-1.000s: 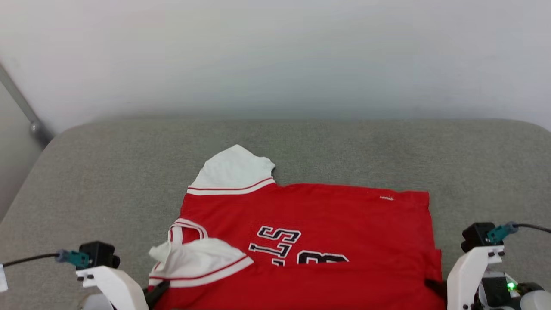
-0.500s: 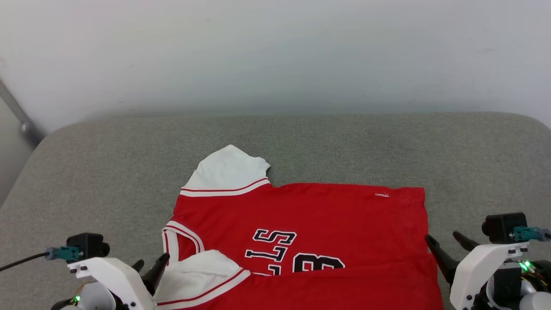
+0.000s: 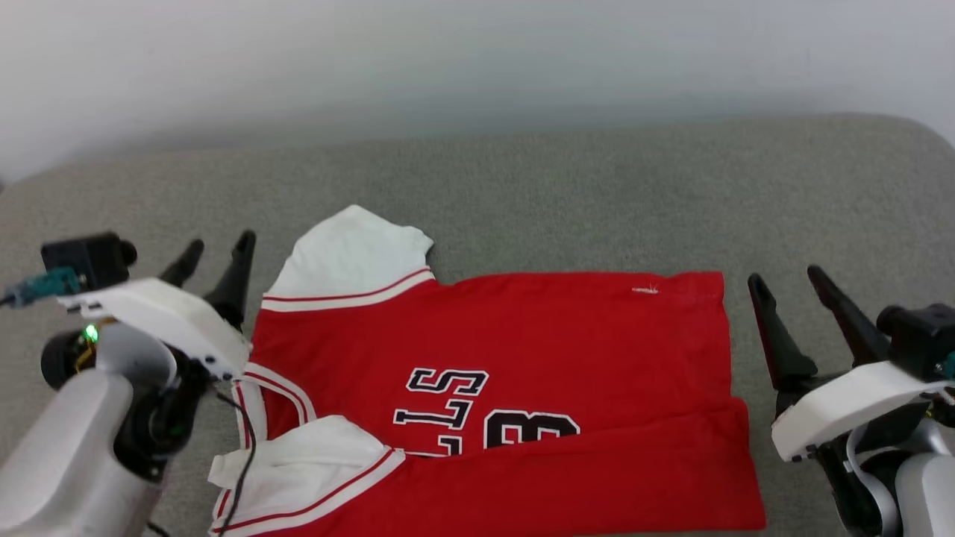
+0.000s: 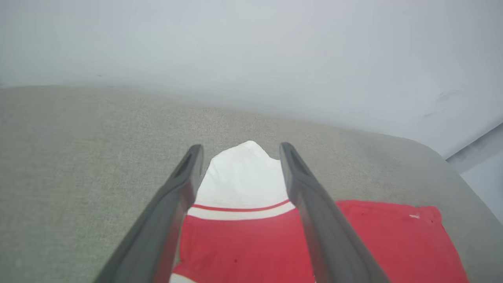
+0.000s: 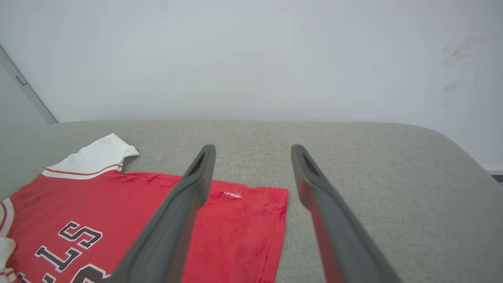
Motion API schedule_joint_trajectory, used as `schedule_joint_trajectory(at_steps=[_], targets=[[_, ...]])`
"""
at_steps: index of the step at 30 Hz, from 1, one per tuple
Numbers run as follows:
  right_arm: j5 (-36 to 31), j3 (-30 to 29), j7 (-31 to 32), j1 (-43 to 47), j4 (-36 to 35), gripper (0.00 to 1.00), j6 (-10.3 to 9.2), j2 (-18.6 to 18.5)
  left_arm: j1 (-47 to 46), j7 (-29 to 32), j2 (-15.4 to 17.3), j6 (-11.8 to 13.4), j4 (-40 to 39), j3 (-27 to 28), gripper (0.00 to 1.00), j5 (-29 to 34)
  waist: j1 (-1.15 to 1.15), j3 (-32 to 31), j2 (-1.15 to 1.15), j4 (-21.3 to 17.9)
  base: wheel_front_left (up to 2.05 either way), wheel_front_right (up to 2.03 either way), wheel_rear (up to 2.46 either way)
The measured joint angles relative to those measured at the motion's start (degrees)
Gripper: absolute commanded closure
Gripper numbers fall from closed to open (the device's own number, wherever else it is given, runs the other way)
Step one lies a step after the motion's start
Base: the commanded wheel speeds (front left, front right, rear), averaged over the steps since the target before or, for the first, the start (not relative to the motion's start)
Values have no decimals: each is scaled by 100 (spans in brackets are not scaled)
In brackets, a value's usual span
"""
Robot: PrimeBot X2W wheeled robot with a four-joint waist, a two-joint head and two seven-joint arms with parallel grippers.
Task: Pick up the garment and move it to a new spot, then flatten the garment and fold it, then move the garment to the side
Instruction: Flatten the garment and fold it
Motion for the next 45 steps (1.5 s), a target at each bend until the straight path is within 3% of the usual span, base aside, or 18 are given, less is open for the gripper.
schedule_joint_trajectory(at_steps=[8, 16, 19, 20, 25, 26, 27, 28, 29, 38, 45], targets=[[-14, -87, -232, -434, -308, 0, 0, 254, -1790, 512, 125, -448, 600, -191, 0, 310, 1, 1023, 0, -249, 0, 0, 0], [-25, -98, -316, -585, -212, 0, 0, 401, -2986, 2107, 379, -1062, 1462, -684, 0, 257, 1, 1718, 0, -632, 0, 0, 0], [7, -68, -346, -595, -151, 0, 0, 428, -3257, 2715, 512, -1157, 1725, -837, 0, 218, 1, 1871, 0, -778, 0, 0, 0], [57, -35, -355, -623, -88, 0, 0, 461, -3448, 3259, 622, -1210, 2014, -980, 0, 208, 1, 2000, 0, -886, 0, 0, 0], [113, 42, -385, -688, -11, 0, 0, 497, -3601, 3735, 690, -1252, 2474, -1106, 0, 162, 1, 2160, 0, -1009, 0, 0, 0], [160, 68, -371, -710, 56, 0, 0, 500, -3713, 3956, 665, -1289, 2714, -1125, 7, 46, 0, 2209, 0, -1058, 0, 0, 0], [169, 82, -367, -711, 79, 0, 0, 500, -3735, 3986, 647, -1302, 2764, -1132, 39, 29, 0, 2216, 0, -1069, 0, 0, 0], [185, 89, -366, -711, 89, 0, 0, 499, -3755, 4025, 626, -1304, 2819, -1132, 60, 0, 0, 2221, 0, -1074, 0, 0, 0], [238, 91, -341, -716, 102, 0, 0, 495, -3769, 4033, 600, -1305, 2880, -1128, 100, -34, 0, 2223, 0, -1077, 0, 0, 0], [737, 98, 203, -953, 274, 0, 0, 309, -3766, 3752, 343, -1312, 3272, -1132, 100, -69, 0, 2077, 0, -984, 0, 0, 0], [1328, 31, 1935, -1909, 1177, 0, 0, -98, -3809, 3294, 20, -1354, 3388, -1190, 100, 23, 0, 1910, 0, -714, 0, 0, 0]])
